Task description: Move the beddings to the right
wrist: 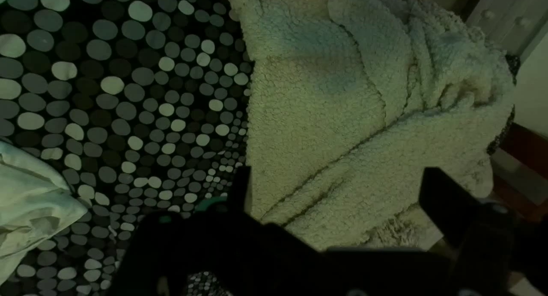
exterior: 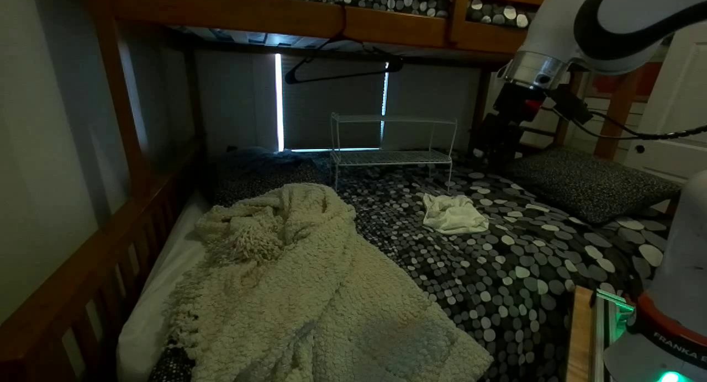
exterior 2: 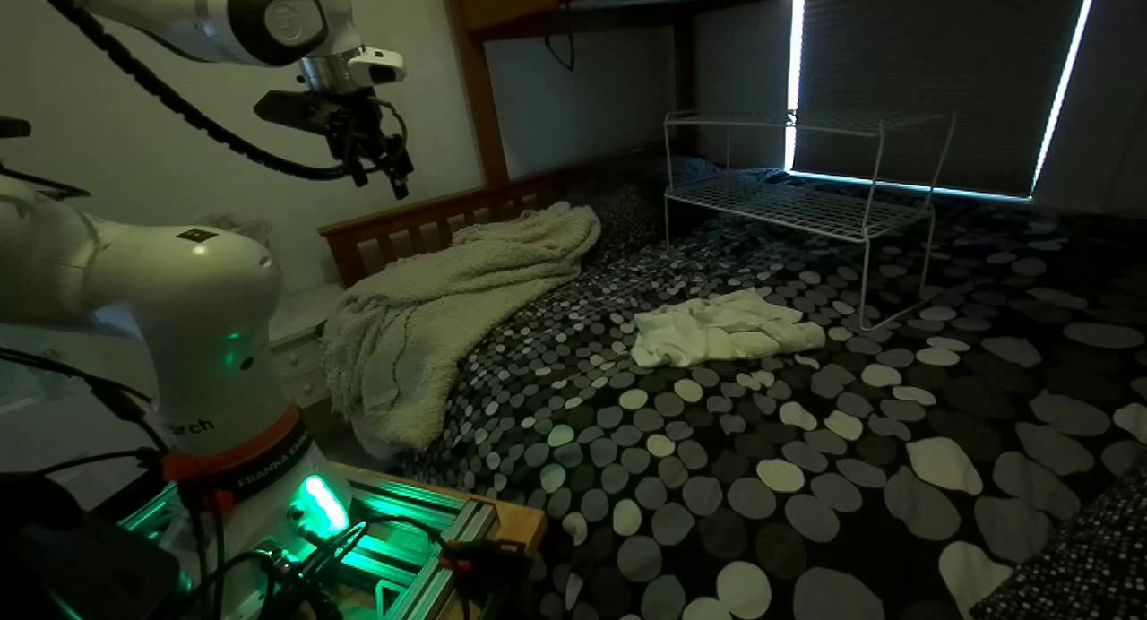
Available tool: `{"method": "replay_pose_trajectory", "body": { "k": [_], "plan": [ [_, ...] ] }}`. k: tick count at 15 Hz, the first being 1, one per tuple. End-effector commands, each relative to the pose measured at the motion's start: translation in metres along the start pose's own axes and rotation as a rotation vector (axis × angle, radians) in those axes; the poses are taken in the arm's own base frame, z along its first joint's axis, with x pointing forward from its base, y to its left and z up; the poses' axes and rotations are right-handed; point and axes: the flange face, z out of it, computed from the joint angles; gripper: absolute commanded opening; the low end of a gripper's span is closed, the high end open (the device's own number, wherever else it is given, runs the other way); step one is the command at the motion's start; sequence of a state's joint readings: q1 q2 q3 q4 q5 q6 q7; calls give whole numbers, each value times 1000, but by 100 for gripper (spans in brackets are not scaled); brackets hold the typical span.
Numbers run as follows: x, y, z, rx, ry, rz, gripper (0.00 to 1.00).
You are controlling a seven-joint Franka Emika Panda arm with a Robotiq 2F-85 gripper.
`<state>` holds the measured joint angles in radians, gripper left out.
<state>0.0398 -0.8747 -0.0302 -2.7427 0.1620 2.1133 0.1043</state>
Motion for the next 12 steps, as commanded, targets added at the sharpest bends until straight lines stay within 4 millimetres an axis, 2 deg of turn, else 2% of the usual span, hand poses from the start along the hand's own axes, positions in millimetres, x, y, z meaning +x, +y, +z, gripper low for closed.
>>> {"method": "replay_pose_trajectory", "body": {
  "k": [1,4,7,10,12],
  "plan": [
    [47,67,-13,92,-30,83,100],
    [86,129,-16,168,-52,140,100],
    [121,179,-7,219,-109,215,100],
    [159,213,7,263,-129,296,100],
    [177,234,25,310,-138,341,100]
  ]
}}
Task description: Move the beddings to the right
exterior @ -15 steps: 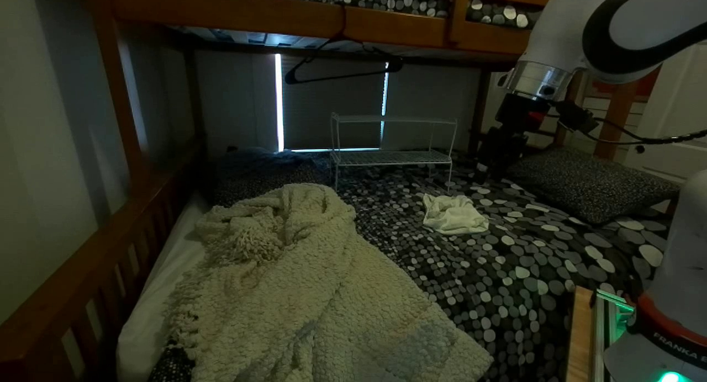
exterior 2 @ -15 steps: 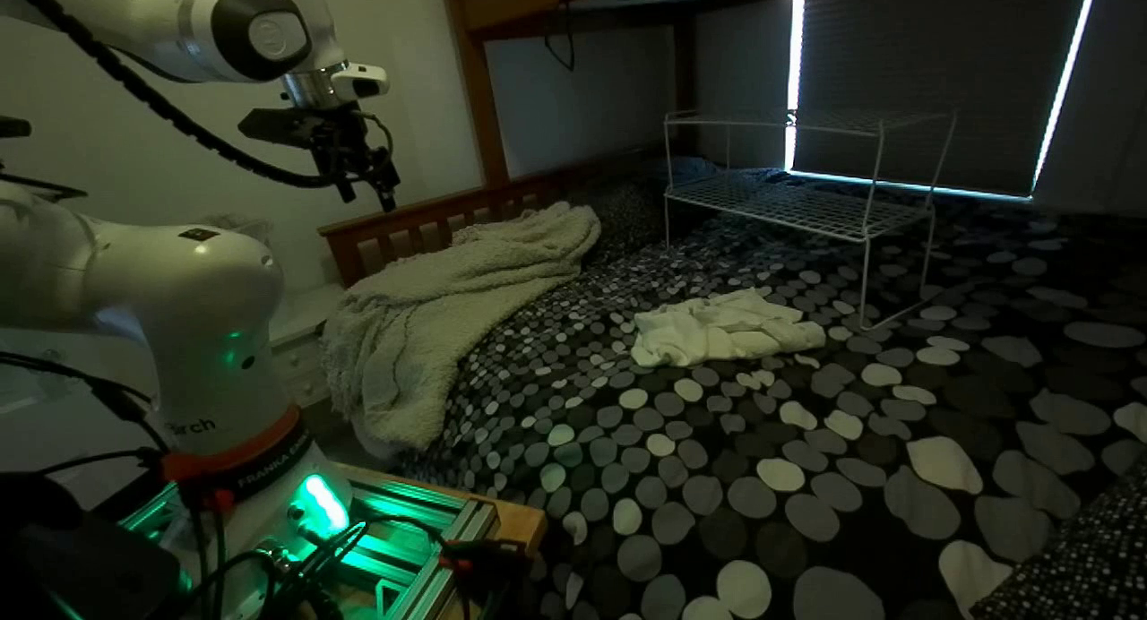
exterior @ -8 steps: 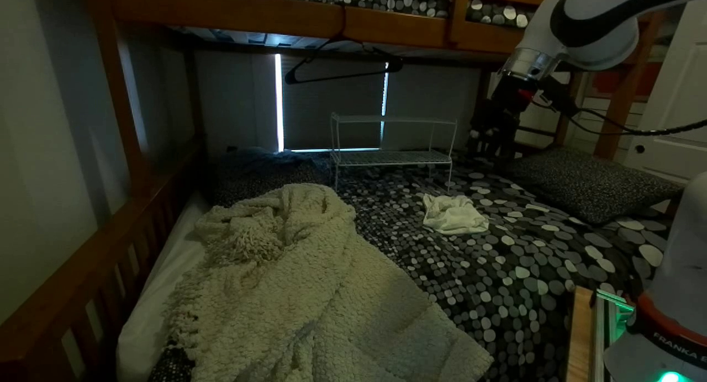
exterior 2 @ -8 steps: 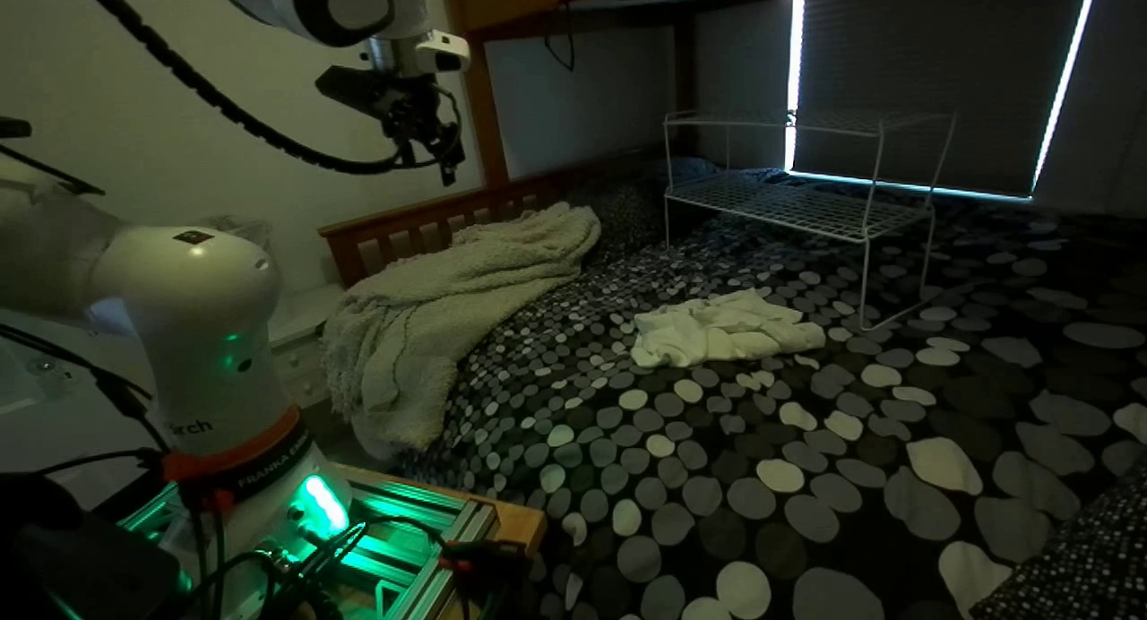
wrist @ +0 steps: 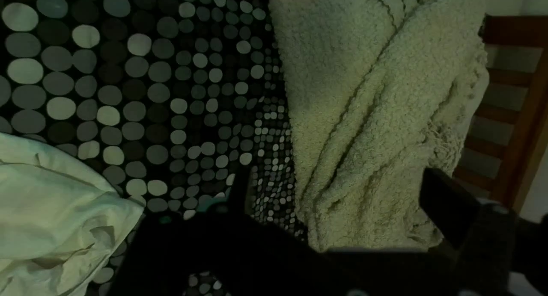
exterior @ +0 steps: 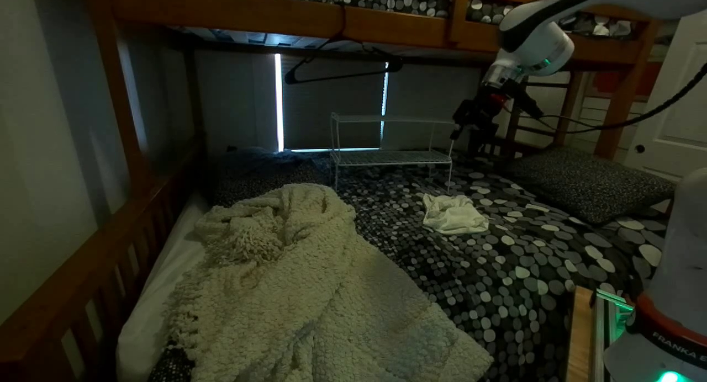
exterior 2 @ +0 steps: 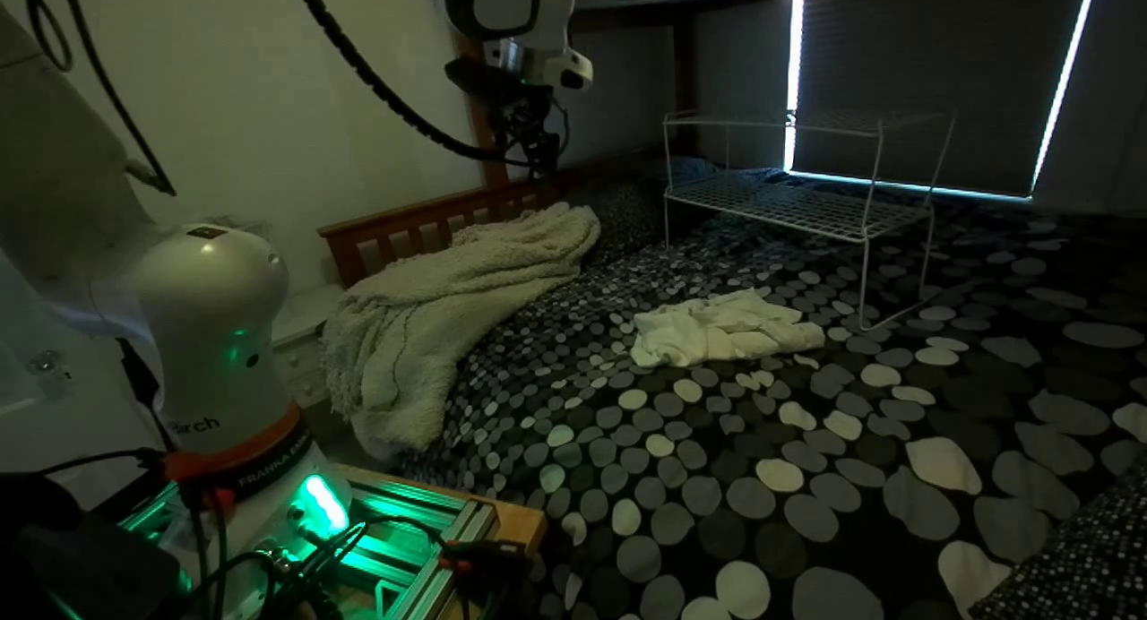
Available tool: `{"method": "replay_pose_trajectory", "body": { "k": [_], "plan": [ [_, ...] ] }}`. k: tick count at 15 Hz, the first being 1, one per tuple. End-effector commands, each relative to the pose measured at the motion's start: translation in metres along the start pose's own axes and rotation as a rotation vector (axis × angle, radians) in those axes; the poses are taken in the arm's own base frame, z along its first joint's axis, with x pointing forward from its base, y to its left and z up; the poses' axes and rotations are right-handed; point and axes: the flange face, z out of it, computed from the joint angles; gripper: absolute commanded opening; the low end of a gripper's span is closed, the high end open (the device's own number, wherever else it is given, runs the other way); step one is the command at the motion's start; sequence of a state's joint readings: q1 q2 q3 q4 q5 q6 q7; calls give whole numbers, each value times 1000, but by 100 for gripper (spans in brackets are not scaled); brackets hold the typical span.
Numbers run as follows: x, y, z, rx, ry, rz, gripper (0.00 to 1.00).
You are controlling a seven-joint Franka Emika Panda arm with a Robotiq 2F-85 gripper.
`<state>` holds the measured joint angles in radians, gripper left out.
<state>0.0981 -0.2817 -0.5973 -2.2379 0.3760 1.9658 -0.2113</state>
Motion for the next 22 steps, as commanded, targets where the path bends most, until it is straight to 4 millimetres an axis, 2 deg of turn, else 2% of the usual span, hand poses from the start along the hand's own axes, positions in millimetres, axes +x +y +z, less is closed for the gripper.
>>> {"method": "replay_pose_trajectory", "body": {
  "k": [1,3,5,7,9,11,13,14,16,20,22],
  "plan": [
    [54,28,20,66,-43,56,100],
    [74,51,32,101,-57,84,100],
    [91,96,51,109,-56,156,100],
    [113,134,57,32,-5,224,100],
    [126,175,57,-79,71,279,100],
    [144,199,59,-176,153,308,100],
    [155,203,57,-250,274,304,100],
    [143,205,56,-203,213,301,100],
    [152,204,59,-240,263,296,100],
    [156,199,57,-243,274,293,100],
    [167,204,80,-300,306,298,100]
  ]
}}
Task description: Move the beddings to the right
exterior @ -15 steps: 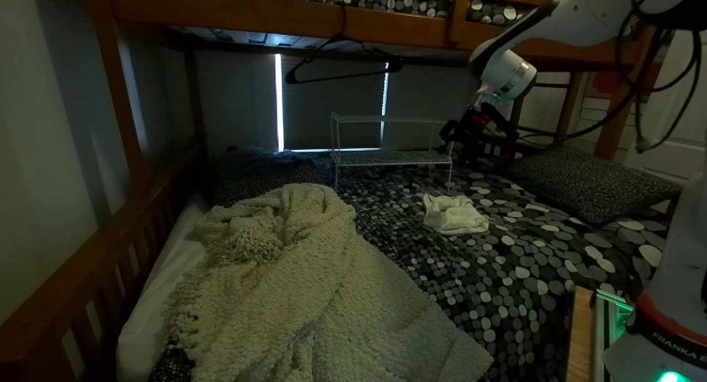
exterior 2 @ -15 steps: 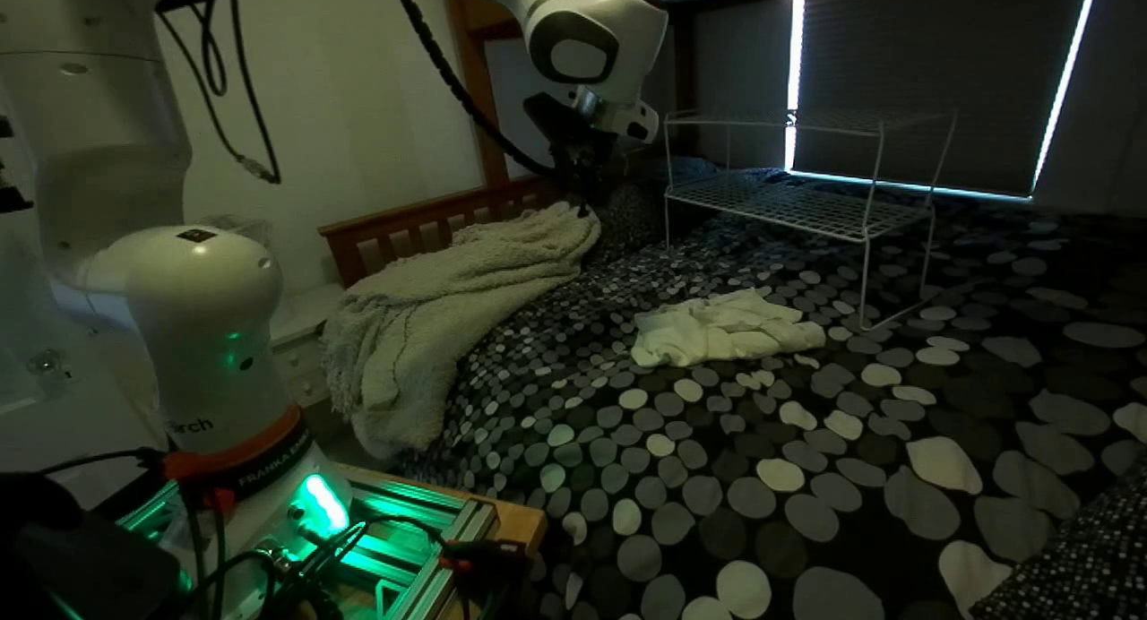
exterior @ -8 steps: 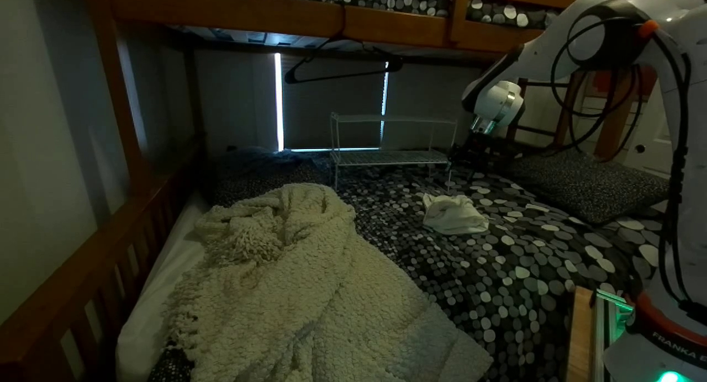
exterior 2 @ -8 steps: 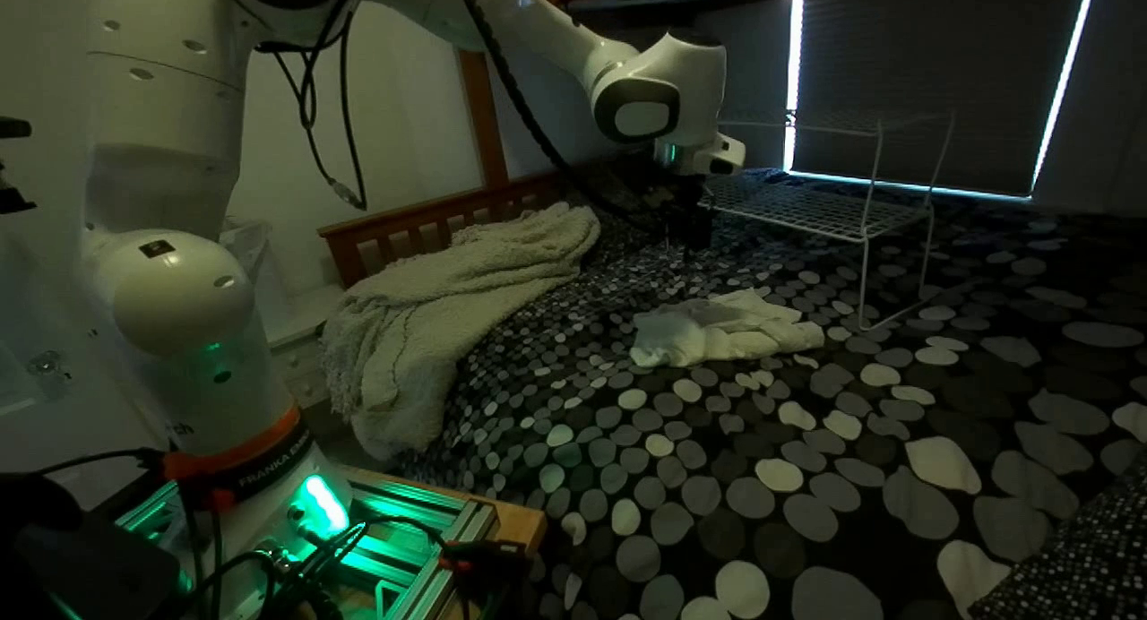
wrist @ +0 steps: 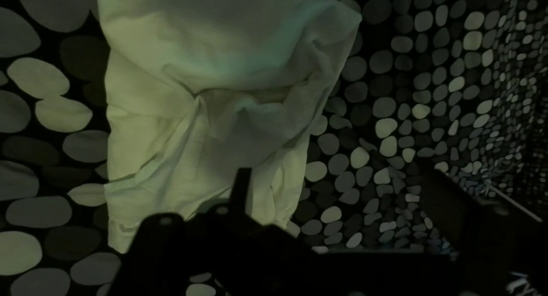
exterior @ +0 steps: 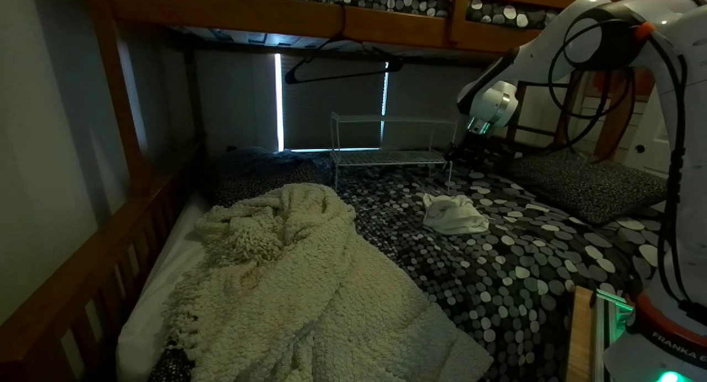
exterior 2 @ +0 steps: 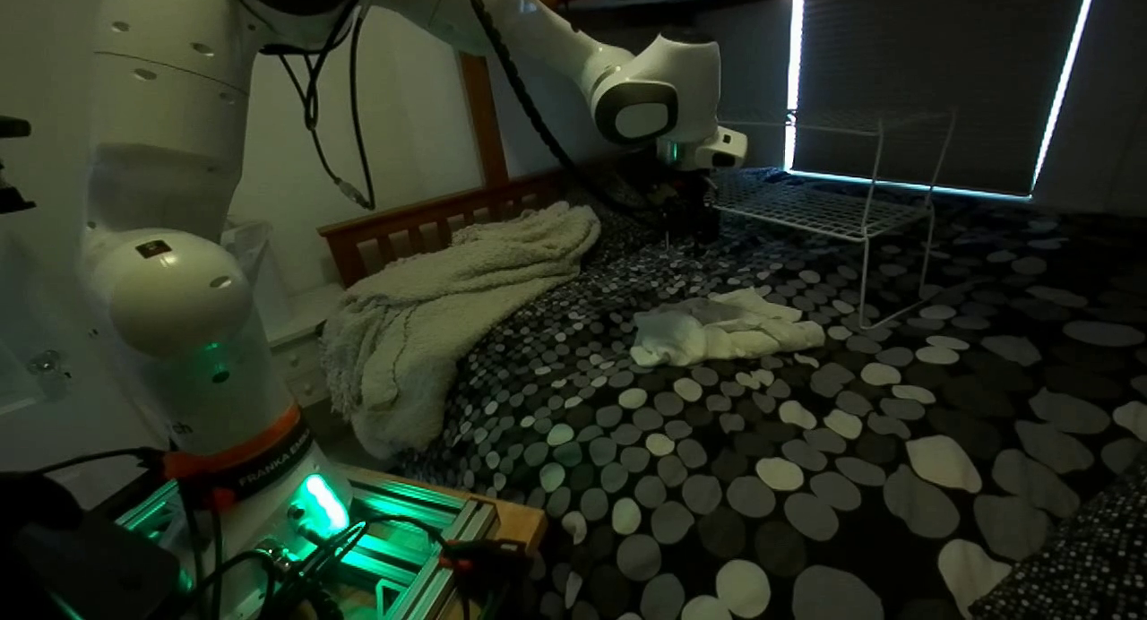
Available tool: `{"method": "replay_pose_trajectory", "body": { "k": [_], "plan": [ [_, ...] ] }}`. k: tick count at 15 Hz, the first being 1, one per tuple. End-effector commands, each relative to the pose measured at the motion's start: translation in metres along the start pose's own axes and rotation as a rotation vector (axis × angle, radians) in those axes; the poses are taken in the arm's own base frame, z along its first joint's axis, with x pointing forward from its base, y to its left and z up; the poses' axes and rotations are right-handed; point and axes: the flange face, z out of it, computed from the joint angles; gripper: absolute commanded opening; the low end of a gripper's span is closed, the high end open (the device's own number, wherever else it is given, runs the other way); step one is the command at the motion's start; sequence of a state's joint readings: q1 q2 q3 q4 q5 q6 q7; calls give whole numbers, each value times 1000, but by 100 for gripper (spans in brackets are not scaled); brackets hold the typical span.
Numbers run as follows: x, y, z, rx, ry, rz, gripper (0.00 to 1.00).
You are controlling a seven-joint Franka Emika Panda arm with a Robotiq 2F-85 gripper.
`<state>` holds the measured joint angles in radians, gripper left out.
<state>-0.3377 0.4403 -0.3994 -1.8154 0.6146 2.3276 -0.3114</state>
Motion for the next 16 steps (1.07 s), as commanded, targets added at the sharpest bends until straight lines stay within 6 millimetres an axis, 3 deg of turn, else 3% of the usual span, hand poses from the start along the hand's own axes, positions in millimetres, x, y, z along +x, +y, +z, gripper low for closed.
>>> {"method": "replay_pose_trajectory", "body": {
  "k": [1,8,12,13,16],
  "plan": [
    [4,-6,35,-80,52,-1,100],
    [-6,-9,121,-301,78,-59,100],
    [-2,2,149,-335,39,-108,100],
    [-9,-3,137,-326,44,-91,100],
    [-4,0,146,-333,44,-98,100]
  ]
}}
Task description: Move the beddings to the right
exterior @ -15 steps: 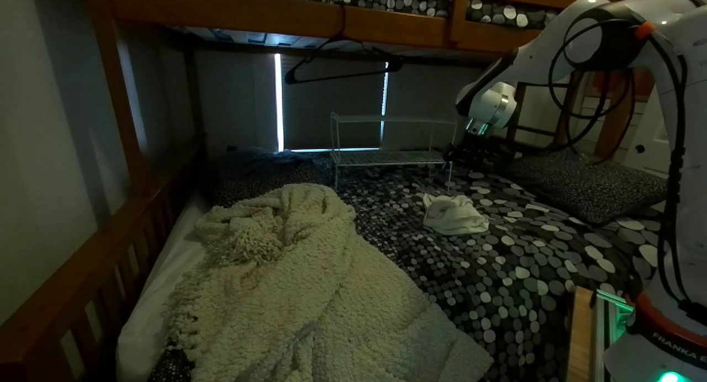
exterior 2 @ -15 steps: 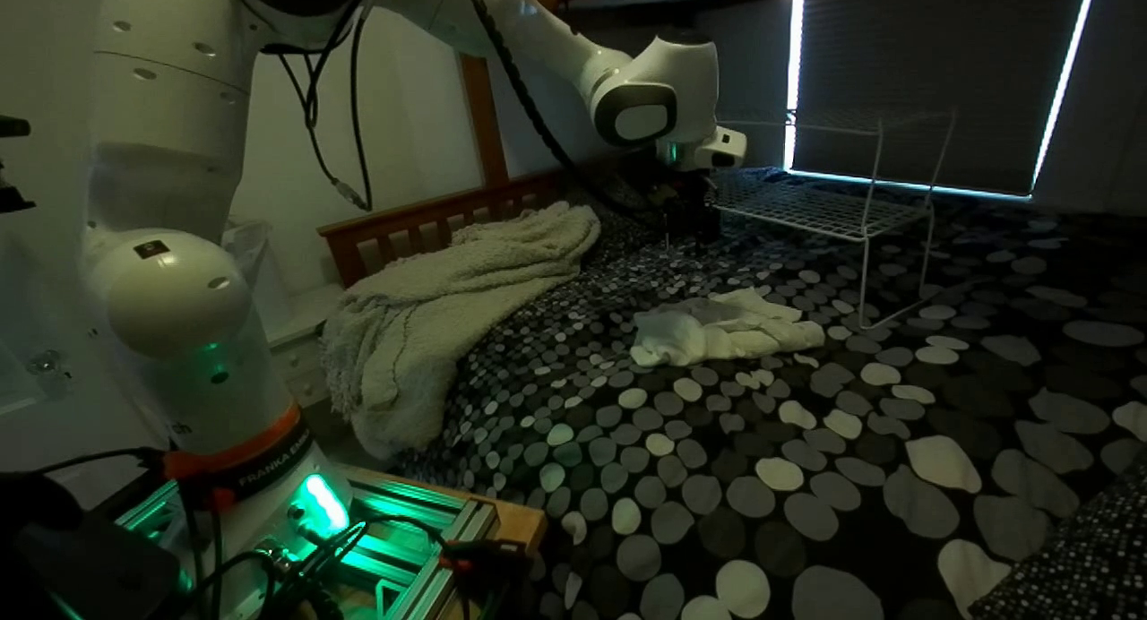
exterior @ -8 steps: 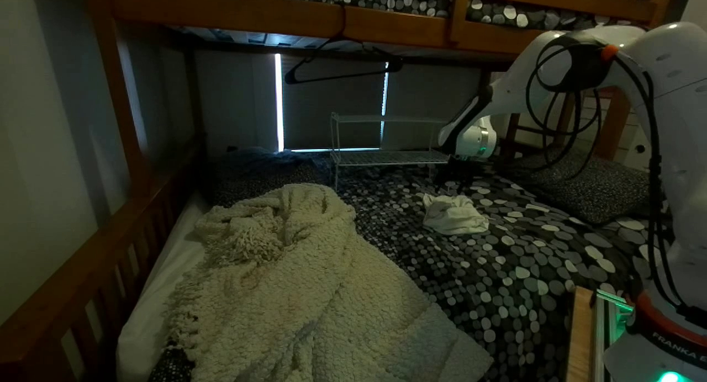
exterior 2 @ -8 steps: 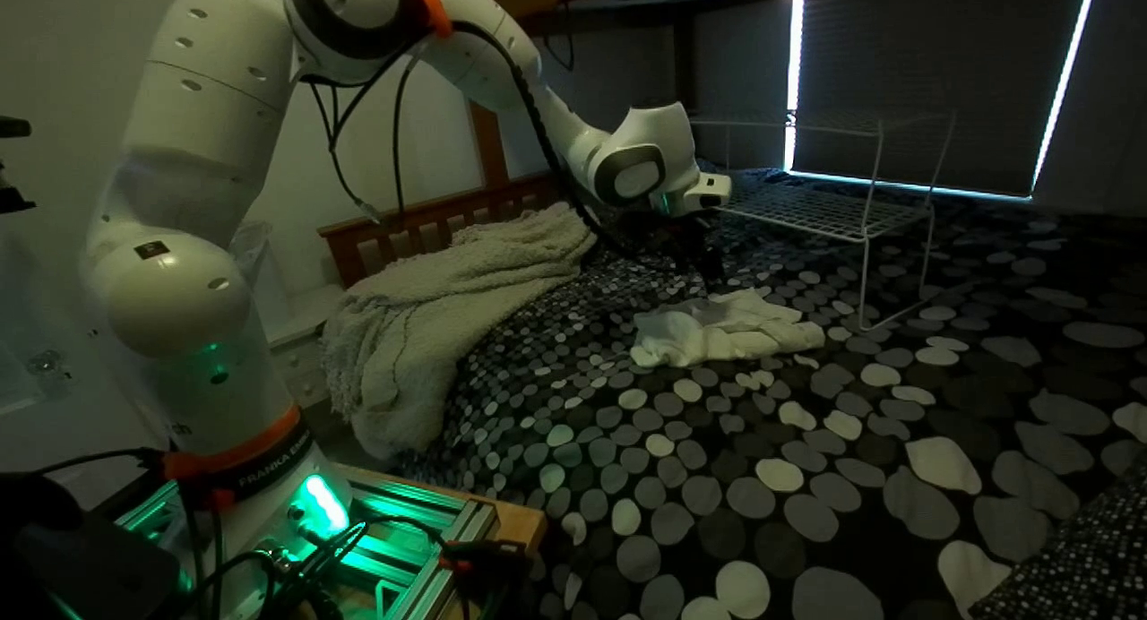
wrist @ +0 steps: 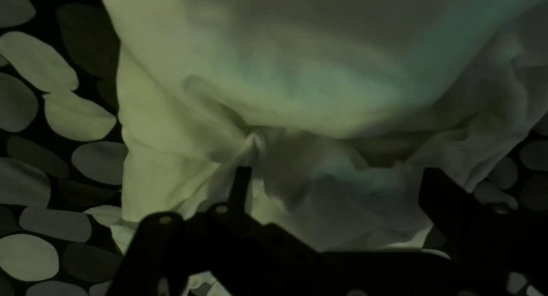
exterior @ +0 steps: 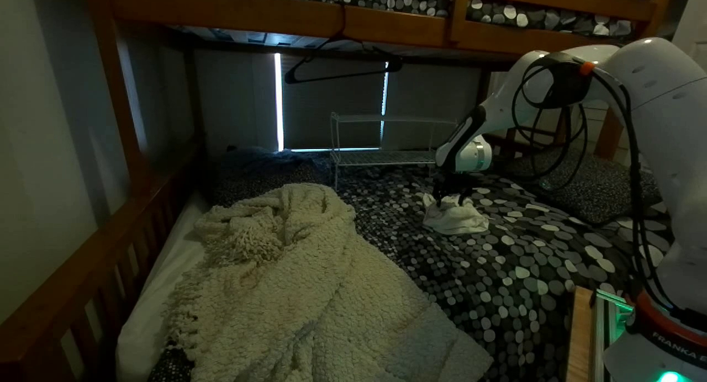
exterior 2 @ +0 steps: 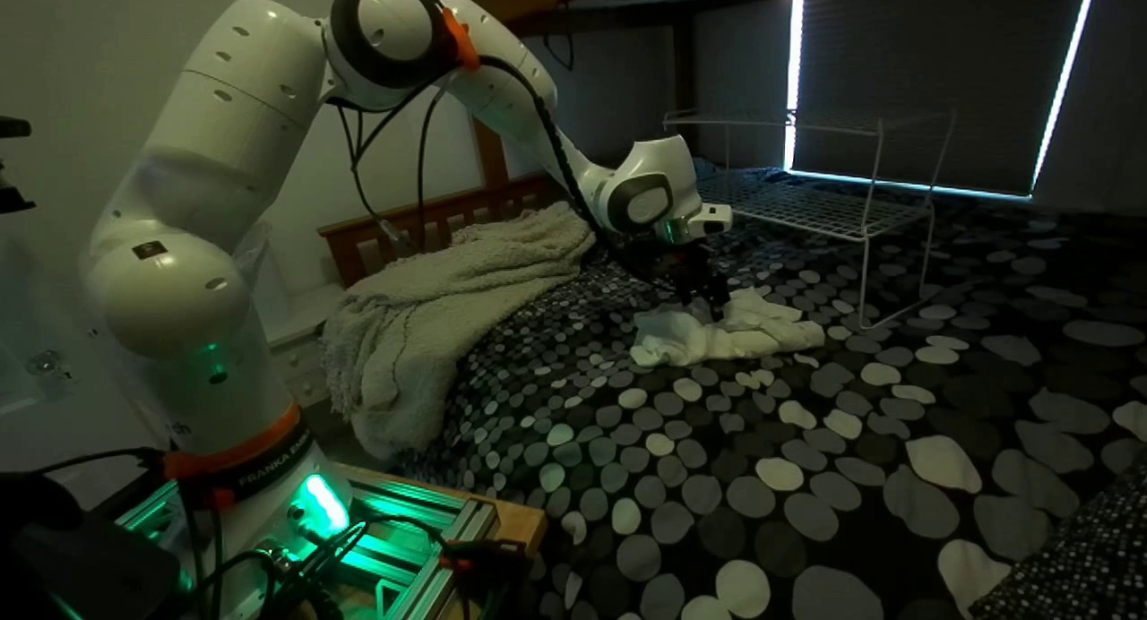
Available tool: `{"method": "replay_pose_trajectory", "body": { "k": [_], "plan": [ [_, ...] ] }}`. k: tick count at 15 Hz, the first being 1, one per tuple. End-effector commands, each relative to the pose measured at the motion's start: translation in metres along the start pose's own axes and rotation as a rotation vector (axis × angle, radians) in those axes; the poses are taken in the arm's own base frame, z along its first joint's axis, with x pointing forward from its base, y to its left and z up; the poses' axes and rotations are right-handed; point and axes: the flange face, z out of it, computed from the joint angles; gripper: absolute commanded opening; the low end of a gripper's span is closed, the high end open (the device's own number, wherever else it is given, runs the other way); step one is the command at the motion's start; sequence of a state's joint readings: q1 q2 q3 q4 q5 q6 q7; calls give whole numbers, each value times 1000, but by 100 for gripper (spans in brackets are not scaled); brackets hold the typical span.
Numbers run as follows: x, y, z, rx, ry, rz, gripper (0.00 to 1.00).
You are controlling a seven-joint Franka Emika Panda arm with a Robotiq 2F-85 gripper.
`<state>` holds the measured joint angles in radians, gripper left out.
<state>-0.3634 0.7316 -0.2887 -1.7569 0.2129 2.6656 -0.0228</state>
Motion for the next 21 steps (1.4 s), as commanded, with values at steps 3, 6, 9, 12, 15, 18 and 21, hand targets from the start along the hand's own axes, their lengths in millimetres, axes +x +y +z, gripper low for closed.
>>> {"method": "replay_pose_trajectory", "body": {
  "k": [3,6,9,12,15,18,21],
  "plan": [
    [-1,-2,6,-13,-43,-1,100],
    [-6,-6,30,-45,-111,-18,100],
    [-6,-8,50,-73,-139,-37,100],
    [-2,-11,68,-82,-138,-41,100],
    [2,-15,80,-82,-144,-45,65],
    [6,-19,78,-74,-165,-46,43],
    [8,-22,72,-69,-182,-46,22]
  ]
}}
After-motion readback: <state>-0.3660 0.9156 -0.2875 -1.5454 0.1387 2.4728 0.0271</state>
